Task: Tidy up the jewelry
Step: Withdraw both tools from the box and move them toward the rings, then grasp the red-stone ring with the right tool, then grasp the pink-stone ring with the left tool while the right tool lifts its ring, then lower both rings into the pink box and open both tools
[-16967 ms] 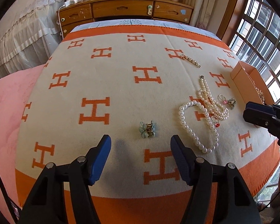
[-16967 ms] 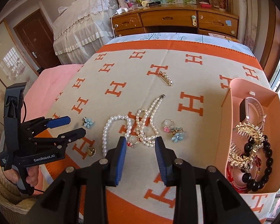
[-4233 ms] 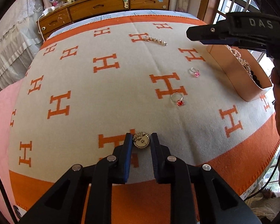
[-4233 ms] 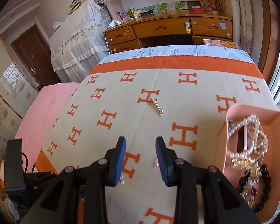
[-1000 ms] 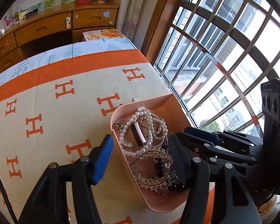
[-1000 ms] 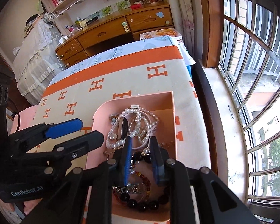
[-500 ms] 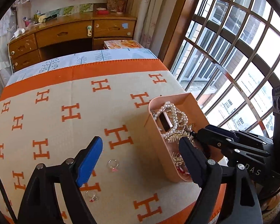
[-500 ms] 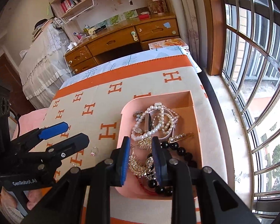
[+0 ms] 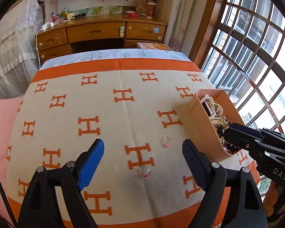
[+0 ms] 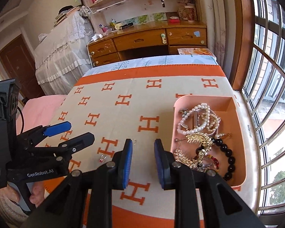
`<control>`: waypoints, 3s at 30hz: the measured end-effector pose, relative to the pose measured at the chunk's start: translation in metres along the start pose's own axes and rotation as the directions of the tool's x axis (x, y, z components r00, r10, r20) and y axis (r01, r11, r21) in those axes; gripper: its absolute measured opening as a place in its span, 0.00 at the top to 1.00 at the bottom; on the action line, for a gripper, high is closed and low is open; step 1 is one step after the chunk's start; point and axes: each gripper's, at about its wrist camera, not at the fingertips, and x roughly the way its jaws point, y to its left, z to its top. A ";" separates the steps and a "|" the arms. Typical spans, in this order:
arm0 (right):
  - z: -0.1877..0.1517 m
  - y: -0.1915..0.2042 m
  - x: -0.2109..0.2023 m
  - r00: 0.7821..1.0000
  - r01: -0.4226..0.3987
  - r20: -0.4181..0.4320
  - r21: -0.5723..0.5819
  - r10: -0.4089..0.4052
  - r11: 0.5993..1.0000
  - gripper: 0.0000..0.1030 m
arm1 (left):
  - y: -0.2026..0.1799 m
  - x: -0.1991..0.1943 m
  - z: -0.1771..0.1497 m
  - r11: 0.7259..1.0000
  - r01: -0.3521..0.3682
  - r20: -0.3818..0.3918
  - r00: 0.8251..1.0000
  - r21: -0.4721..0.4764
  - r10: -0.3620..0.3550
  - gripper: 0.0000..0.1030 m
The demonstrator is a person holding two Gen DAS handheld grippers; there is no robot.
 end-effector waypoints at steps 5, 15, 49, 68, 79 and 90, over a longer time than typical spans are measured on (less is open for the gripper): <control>-0.006 0.026 0.012 0.999 -0.027 -0.024 -0.037 0.026 0.999 0.77 | 0.029 -0.002 -0.015 0.998 -0.042 -0.008 0.999 -0.038 0.042 0.19; -0.023 0.063 0.043 0.998 -0.016 -0.060 -0.085 0.011 0.996 0.77 | 0.085 0.008 -0.042 0.986 -0.119 -0.031 0.993 -0.116 0.117 0.19; -0.062 0.087 0.089 0.996 0.026 -0.070 -0.265 -0.046 0.964 0.93 | 0.069 0.034 -0.036 0.996 -0.068 -0.059 0.996 -0.049 0.065 0.19; -0.040 -0.044 -0.012 0.974 0.101 0.199 0.050 -0.109 0.994 0.93 | -0.059 0.100 -0.009 0.990 0.014 -0.157 0.987 0.140 0.008 0.48; -0.043 -0.071 -0.004 0.978 0.073 0.192 0.080 -0.088 0.994 0.92 | -0.073 0.087 -0.006 0.987 -0.025 -0.127 0.991 0.160 0.046 0.92; -0.041 -0.091 -0.015 0.970 0.047 0.233 0.109 -0.071 0.993 0.83 | -0.122 0.027 0.035 0.970 0.069 0.018 0.997 0.232 -0.075 0.92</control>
